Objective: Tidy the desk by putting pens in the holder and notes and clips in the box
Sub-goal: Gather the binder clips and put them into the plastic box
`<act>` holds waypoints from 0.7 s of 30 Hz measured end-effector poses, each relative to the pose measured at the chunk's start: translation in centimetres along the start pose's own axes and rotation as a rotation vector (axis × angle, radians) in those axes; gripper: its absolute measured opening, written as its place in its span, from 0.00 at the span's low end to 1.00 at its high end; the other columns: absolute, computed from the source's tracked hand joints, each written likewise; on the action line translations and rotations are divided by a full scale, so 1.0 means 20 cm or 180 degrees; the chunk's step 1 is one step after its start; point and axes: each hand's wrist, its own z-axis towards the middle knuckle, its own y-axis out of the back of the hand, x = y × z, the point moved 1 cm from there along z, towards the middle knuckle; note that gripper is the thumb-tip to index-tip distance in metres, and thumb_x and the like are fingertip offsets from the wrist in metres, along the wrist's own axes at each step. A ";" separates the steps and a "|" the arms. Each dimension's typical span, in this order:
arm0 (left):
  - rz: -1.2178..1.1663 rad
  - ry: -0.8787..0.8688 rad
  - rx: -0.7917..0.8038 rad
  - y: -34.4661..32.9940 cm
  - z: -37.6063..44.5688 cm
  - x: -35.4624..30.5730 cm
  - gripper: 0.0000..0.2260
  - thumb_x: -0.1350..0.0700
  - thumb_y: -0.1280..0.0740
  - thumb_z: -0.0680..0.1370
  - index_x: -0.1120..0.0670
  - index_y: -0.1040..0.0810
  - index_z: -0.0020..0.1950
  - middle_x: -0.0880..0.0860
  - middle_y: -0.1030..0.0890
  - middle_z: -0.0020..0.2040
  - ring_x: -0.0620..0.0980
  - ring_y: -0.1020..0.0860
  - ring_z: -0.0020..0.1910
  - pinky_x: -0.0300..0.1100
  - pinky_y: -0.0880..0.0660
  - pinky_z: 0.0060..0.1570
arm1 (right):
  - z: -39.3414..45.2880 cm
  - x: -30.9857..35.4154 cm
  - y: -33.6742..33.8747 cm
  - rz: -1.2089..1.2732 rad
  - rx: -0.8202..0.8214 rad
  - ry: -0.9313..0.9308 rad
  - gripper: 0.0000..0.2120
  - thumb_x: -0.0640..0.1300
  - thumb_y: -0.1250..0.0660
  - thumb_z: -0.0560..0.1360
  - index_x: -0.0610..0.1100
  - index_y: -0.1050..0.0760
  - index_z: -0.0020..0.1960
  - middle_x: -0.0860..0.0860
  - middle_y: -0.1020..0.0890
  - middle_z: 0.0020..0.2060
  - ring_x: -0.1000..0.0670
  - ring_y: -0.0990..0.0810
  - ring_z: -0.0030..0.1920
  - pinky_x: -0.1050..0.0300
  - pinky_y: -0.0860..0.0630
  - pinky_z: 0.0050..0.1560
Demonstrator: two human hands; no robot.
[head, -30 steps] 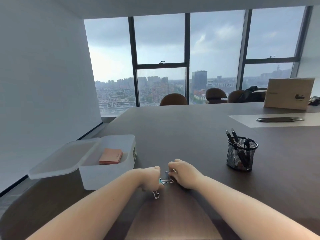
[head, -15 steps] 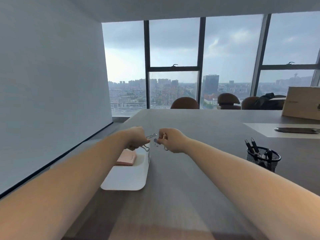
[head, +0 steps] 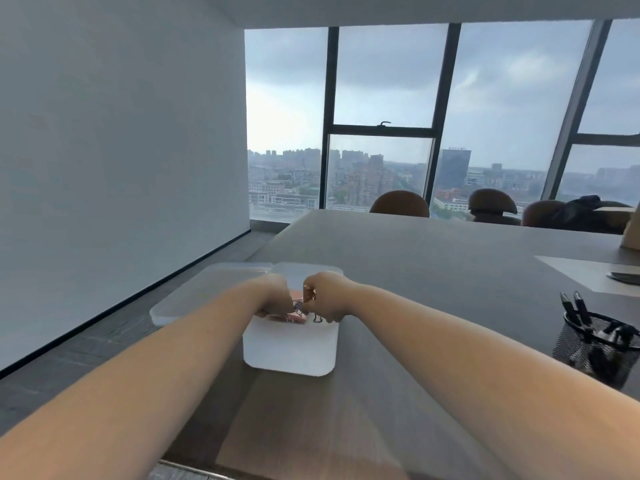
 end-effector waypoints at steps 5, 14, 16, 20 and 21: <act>0.0093 -0.0010 -0.0007 -0.02 0.03 0.02 0.11 0.54 0.32 0.75 0.61 0.24 0.51 0.56 0.23 0.45 0.53 0.25 0.41 0.38 0.30 0.34 | 0.00 0.02 0.00 0.0208 0.0353 -0.0089 0.17 0.42 0.31 0.73 0.36 0.26 0.59 0.42 0.21 0.43 0.44 0.21 0.37 0.61 0.27 0.26; 0.0062 -0.0056 -0.0800 0.02 -0.02 0.07 0.14 0.58 0.38 0.77 0.60 0.22 0.59 0.58 0.19 0.58 0.55 0.20 0.55 0.45 0.23 0.53 | -0.01 -0.01 0.04 0.0461 0.0299 -0.0247 0.25 0.40 0.27 0.70 0.44 0.29 0.65 0.45 0.26 0.54 0.44 0.22 0.43 0.59 0.22 0.31; 0.0051 0.0051 -0.0996 0.05 -0.08 0.10 0.14 0.55 0.38 0.77 0.61 0.22 0.58 0.59 0.18 0.57 0.57 0.20 0.56 0.46 0.24 0.52 | -0.03 -0.01 0.04 0.0044 -0.0020 -0.0185 0.21 0.40 0.32 0.73 0.46 0.29 0.66 0.46 0.27 0.61 0.44 0.23 0.51 0.58 0.23 0.39; -0.0301 0.0313 -0.0917 0.05 -0.18 0.18 0.19 0.52 0.41 0.80 0.60 0.22 0.35 0.54 0.19 0.32 0.49 0.23 0.27 0.34 0.28 0.27 | -0.10 -0.01 0.04 -0.0083 -0.0454 -0.0480 0.16 0.37 0.43 0.76 0.39 0.31 0.64 0.42 0.26 0.60 0.45 0.23 0.47 0.57 0.27 0.40; -0.0512 0.0435 -0.0808 0.03 -0.20 0.20 0.22 0.50 0.43 0.81 0.59 0.25 0.32 0.52 0.22 0.26 0.46 0.25 0.21 0.32 0.32 0.20 | -0.11 -0.02 0.03 -0.0218 -0.0346 -0.0573 0.12 0.36 0.44 0.76 0.36 0.29 0.59 0.41 0.25 0.54 0.48 0.25 0.38 0.59 0.30 0.33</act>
